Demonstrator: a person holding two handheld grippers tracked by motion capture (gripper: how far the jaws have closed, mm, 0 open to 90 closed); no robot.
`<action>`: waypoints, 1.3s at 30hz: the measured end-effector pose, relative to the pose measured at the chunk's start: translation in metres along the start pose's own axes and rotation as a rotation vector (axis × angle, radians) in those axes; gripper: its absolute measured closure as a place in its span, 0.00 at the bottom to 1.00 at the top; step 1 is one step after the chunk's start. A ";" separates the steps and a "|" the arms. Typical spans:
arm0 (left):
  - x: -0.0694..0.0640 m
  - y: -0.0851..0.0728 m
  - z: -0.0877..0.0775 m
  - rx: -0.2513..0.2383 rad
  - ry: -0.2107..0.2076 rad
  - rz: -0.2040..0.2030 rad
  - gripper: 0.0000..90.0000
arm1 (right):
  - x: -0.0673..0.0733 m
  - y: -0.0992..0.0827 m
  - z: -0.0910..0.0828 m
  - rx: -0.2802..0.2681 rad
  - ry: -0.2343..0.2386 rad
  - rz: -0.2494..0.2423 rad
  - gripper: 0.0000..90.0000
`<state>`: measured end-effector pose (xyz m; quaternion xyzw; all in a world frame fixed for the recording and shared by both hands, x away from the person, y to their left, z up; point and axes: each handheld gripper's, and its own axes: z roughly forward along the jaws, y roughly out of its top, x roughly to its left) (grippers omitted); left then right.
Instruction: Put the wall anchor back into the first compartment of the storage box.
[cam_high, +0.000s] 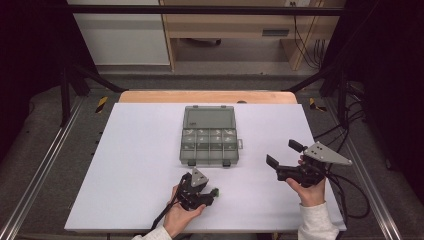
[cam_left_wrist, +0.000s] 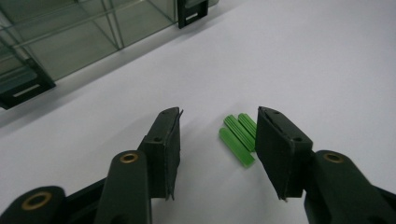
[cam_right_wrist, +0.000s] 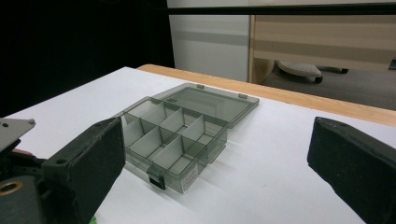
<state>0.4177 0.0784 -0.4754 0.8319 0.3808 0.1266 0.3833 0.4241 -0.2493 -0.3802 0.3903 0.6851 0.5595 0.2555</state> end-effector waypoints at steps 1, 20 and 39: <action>0.000 0.000 0.000 0.004 0.000 -0.001 0.58 | 0.000 0.000 0.000 -0.001 -0.002 0.002 0.05; -0.007 -0.001 0.001 0.053 0.010 0.017 0.78 | 0.000 0.001 -0.001 -0.004 0.004 -0.005 0.05; -0.008 0.002 -0.002 0.088 -0.014 0.045 0.93 | 0.002 0.000 0.002 0.005 0.003 -0.003 0.05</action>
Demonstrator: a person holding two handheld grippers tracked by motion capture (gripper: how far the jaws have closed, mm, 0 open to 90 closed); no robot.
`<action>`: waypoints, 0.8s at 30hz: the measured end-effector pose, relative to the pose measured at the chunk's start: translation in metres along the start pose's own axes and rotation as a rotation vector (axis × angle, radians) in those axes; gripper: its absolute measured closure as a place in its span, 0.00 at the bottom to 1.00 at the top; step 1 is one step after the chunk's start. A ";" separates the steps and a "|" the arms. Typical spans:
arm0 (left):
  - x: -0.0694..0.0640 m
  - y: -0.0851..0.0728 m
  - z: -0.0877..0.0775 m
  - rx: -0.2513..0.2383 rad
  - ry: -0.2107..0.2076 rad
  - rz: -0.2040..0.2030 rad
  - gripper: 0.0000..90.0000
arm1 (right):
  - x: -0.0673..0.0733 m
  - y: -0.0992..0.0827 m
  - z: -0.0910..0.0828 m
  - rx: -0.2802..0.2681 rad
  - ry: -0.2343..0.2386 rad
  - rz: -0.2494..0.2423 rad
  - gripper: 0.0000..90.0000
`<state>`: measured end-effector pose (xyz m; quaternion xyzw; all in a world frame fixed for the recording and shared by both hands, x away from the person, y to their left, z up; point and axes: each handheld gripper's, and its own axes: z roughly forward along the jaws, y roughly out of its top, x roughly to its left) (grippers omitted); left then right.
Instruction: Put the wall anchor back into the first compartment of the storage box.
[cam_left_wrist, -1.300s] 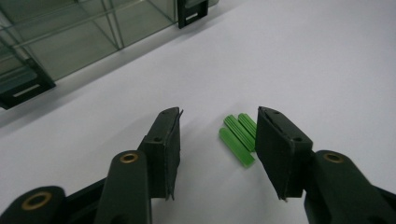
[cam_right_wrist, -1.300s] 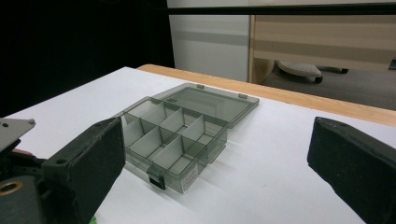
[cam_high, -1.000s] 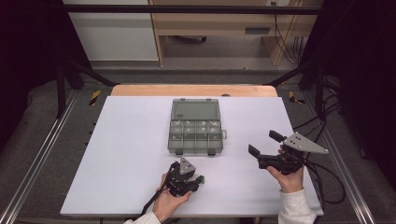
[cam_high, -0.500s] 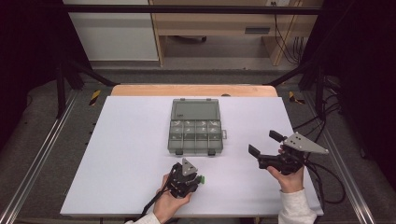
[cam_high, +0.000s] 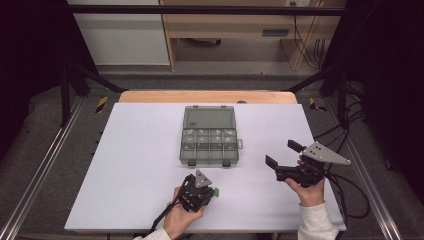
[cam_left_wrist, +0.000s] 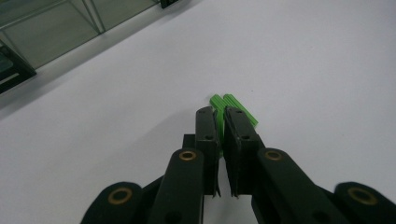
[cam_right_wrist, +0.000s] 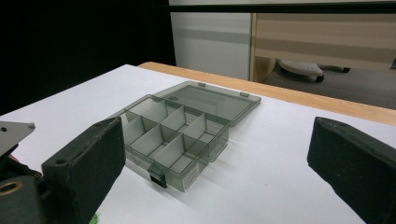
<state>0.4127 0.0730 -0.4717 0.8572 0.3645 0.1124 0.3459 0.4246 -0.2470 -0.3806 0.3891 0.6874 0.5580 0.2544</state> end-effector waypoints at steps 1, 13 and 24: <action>0.000 0.000 -0.001 0.002 -0.003 -0.001 0.93 | 0.000 0.000 0.000 0.000 -0.001 -0.002 0.05; 0.013 0.010 -0.029 -0.063 -0.003 -0.007 0.93 | 0.000 0.000 -0.001 0.001 -0.001 0.000 0.05; 0.032 0.021 -0.058 -0.141 0.009 -0.030 0.93 | -0.001 0.000 0.000 0.002 -0.008 -0.004 0.04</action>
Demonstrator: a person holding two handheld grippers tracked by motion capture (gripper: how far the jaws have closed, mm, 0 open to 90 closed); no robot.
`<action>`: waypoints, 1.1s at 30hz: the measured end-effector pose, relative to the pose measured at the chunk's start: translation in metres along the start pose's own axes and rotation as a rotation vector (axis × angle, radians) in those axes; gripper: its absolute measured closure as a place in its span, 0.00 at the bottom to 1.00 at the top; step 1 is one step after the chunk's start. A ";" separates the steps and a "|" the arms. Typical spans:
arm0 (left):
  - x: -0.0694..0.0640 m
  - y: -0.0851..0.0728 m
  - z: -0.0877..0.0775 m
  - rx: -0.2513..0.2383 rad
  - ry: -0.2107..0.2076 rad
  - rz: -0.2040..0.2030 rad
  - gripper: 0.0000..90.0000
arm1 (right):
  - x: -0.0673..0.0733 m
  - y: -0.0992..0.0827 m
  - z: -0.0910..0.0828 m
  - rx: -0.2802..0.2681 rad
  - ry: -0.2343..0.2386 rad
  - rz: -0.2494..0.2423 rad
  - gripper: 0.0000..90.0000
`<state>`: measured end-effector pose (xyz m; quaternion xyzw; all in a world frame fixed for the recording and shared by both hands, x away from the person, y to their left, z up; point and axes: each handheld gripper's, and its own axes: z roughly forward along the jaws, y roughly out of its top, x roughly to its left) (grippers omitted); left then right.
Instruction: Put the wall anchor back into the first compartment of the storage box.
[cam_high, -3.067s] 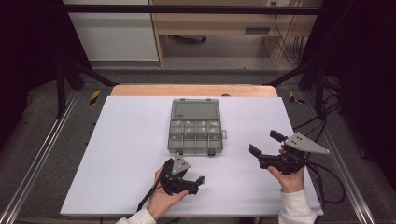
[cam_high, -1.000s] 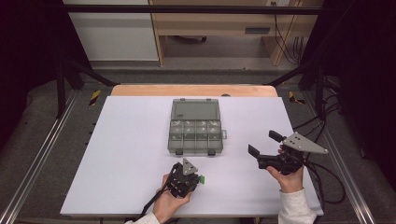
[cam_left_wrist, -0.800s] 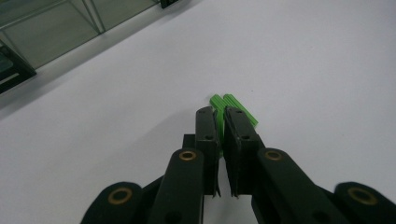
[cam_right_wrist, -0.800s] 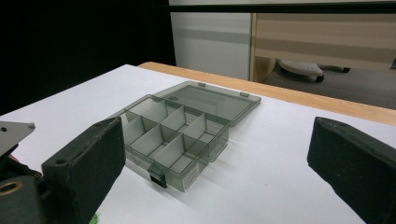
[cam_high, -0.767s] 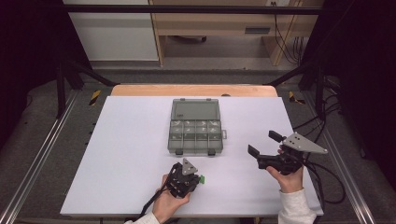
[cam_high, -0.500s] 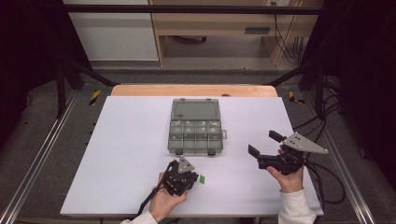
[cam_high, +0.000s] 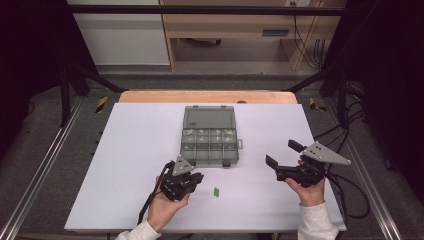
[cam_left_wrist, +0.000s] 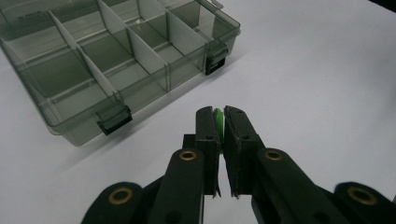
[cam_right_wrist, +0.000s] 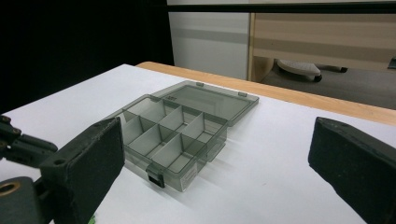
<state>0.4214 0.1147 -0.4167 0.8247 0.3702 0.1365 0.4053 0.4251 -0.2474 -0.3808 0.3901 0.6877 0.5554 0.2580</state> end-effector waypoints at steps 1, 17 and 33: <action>0.002 0.001 -0.001 -0.001 0.003 -0.001 0.93 | 0.000 0.000 0.000 0.000 0.001 0.000 0.04; 0.030 0.035 -0.008 -0.058 0.014 0.004 0.93 | -0.001 0.000 -0.001 0.003 0.002 -0.002 0.04; 0.069 0.065 0.007 -0.096 0.053 0.016 0.93 | -0.001 0.000 0.000 0.005 0.002 0.003 0.04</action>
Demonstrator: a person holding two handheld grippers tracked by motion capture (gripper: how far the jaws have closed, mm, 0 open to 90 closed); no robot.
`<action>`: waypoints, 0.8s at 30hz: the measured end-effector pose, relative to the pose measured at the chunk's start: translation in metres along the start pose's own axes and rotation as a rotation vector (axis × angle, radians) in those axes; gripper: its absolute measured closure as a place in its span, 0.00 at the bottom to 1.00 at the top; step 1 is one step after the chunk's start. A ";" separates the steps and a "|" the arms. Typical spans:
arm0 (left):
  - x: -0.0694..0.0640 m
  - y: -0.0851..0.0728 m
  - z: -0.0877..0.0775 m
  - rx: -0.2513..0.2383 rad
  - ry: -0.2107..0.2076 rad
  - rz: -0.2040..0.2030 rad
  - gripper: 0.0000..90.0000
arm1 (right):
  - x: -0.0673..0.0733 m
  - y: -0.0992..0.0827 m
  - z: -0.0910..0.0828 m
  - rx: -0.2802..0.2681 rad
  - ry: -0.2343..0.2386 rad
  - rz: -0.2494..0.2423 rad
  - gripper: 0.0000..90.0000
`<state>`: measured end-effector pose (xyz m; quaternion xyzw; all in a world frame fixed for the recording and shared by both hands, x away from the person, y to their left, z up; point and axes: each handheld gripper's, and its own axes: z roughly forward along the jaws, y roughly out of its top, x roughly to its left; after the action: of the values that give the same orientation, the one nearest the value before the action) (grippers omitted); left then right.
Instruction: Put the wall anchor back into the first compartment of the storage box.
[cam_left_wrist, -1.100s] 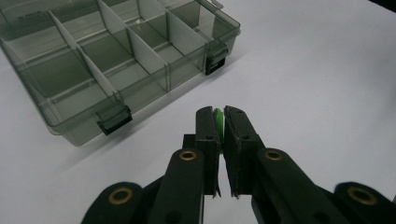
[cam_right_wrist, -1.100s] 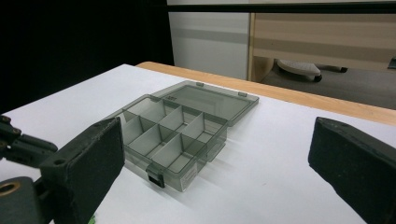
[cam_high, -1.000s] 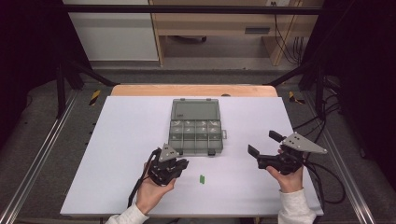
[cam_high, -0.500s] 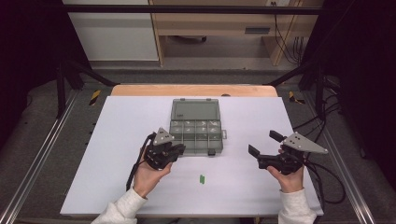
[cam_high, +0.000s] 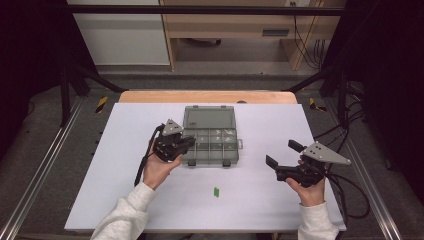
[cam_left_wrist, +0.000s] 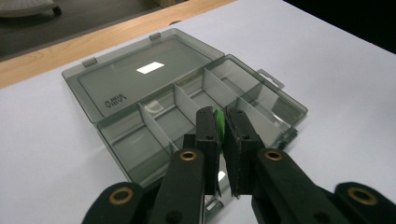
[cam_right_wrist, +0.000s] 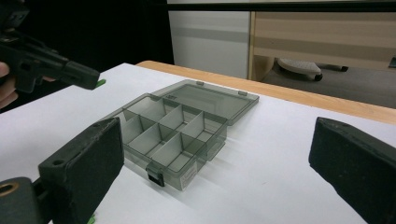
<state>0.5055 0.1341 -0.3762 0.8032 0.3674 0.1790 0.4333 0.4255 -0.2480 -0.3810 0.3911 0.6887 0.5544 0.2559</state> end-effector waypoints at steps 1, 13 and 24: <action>0.002 0.002 0.002 -0.004 0.003 -0.002 0.93 | 0.000 0.000 0.000 -0.001 0.001 -0.002 0.04; 0.024 0.012 0.025 0.015 0.040 -0.013 0.93 | -0.001 0.000 -0.001 -0.002 0.004 0.000 0.04; 0.041 0.009 0.043 0.036 0.058 -0.045 0.93 | -0.001 0.000 -0.001 -0.002 0.006 0.000 0.04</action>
<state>0.5626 0.1375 -0.3942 0.7968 0.4011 0.1858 0.4119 0.4251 -0.2494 -0.3804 0.3891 0.6889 0.5564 0.2540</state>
